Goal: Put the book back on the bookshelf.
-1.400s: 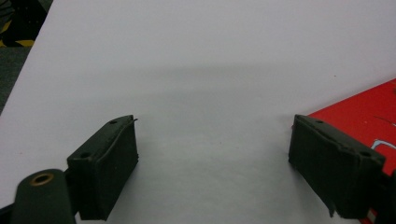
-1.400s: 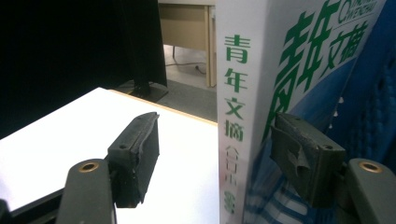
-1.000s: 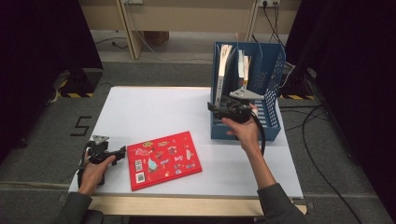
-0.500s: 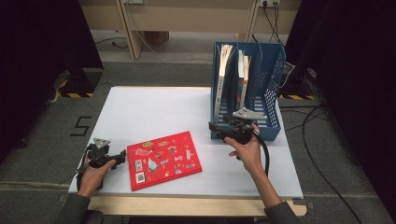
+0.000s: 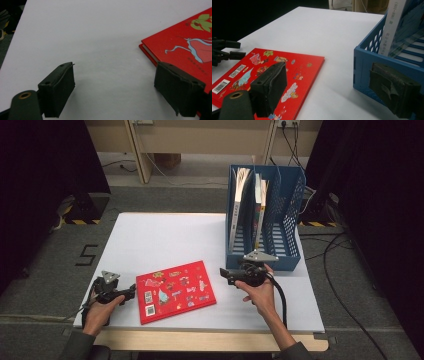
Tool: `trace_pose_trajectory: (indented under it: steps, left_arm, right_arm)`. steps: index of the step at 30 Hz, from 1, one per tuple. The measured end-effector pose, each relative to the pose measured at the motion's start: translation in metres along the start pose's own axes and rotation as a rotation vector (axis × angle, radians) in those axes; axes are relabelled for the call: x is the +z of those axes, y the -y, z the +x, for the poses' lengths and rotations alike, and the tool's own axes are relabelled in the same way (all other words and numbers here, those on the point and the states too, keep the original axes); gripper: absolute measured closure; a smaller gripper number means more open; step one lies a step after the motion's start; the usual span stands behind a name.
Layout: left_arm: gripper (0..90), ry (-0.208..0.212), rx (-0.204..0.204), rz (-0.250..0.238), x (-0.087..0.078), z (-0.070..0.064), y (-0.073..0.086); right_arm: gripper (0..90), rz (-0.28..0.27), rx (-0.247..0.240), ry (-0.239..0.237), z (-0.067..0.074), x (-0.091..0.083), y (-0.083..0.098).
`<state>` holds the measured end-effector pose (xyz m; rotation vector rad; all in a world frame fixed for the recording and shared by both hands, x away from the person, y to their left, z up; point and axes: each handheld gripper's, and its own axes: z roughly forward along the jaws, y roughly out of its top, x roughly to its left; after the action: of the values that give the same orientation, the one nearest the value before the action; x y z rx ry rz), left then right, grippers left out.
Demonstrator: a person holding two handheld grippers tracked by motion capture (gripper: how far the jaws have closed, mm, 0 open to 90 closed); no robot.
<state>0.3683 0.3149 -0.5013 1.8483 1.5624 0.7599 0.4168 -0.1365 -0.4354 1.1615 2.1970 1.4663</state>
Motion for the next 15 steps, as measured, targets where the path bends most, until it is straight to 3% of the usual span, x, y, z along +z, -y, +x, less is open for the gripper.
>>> trace_pose_trajectory:
  steps: [9, 15]
  left_arm:
    - [15.7, 0.016, 0.025, 0.008, -0.008, -0.006, 0.005]
    - [15.9, 0.036, 0.05, 0.014, -0.014, -0.011, 0.009]
  right_arm:
    - [16.2, 0.058, 0.031, -0.022, 0.006, 0.005, 0.02]
    - [18.2, 0.109, 0.047, -0.064, 0.015, 0.015, 0.033]
